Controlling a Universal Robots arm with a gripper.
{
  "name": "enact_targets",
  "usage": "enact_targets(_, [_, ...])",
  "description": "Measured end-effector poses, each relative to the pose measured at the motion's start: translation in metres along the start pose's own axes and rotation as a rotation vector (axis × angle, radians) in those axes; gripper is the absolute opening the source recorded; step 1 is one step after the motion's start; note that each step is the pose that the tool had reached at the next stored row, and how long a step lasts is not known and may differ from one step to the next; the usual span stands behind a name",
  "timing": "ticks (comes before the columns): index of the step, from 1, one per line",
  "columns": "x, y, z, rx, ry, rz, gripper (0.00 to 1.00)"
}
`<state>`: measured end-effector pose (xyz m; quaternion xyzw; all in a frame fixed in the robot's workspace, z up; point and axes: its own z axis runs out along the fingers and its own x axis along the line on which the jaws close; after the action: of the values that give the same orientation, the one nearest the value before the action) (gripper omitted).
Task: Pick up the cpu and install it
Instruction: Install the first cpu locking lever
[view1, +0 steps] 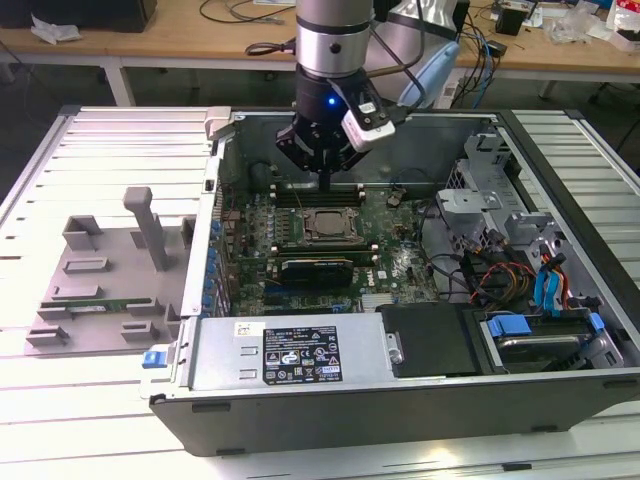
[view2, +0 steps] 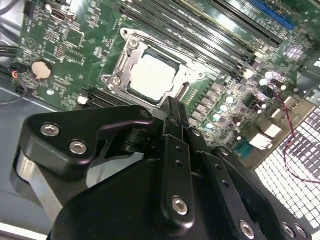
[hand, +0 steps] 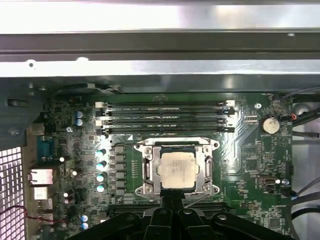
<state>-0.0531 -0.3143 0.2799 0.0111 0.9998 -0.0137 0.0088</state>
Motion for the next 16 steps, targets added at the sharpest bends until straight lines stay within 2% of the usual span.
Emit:
enact_targets(7, [0.0115, -0.0002, 0.0, -0.0001, 0.0, 0.0, 0.11])
enact_targets(16, [0.0202, -0.0004, 0.0001, 0.0, 0.0, 0.0, 0.11])
